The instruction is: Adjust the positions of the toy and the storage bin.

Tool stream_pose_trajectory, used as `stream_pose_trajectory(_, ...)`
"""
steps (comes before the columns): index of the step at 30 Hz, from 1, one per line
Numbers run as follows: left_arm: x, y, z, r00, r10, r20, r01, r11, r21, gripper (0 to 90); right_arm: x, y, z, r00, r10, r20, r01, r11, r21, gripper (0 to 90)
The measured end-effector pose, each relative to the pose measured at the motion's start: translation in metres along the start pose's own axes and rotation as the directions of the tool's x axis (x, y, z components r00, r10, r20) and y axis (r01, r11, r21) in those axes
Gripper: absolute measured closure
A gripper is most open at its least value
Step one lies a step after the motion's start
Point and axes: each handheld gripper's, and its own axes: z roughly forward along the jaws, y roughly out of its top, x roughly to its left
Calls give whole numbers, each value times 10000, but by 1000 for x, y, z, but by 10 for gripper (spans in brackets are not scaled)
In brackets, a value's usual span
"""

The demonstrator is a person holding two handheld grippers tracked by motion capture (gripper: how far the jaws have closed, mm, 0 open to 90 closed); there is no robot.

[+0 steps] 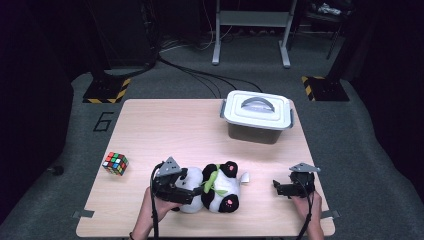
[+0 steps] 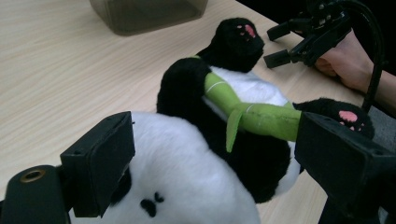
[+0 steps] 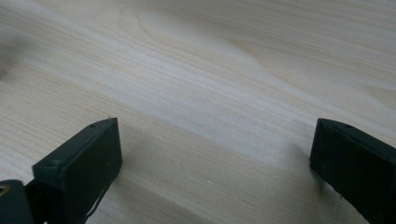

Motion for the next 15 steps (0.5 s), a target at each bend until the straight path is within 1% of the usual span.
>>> stream_pose_trajectory(1,-2,1,1,10000,32,89,-33,10000,21,137,0,0,0,10000,0,0,0,10000,0,15)
stream_pose_trajectory(3,-5,3,3,9999,26,121,-25,10000,-26,144,0,0,0,10000,2,3,-2,10000,0,15)
stream_pose_trajectory(4,-6,3,3,9998,130,172,-130,9999,-26,144,0,0,0,10000,2,1,-2,10000,0,15)
stream_pose_trajectory(6,-8,4,2,9998,78,202,-75,9999,-150,145,0,0,0,10000,0,1,0,10000,1,15)
stream_pose_trajectory(8,-9,6,0,9994,78,349,-68,9996,-272,144,0,0,0,10000,1,1,-1,10000,0,15)
stream_pose_trajectory(10,-11,8,0,9991,196,366,-186,9994,-277,142,0,0,0,10000,-3,2,3,10000,-2,15)
stream_pose_trajectory(13,-15,8,8,9992,253,319,-251,9996,-86,151,0,0,0,10000,1,1,-1,10000,0,15)
stream_pose_trajectory(15,-18,6,16,9992,293,278,-298,9994,175,156,0,0,0,10000,-1,1,1,10000,-1,15)
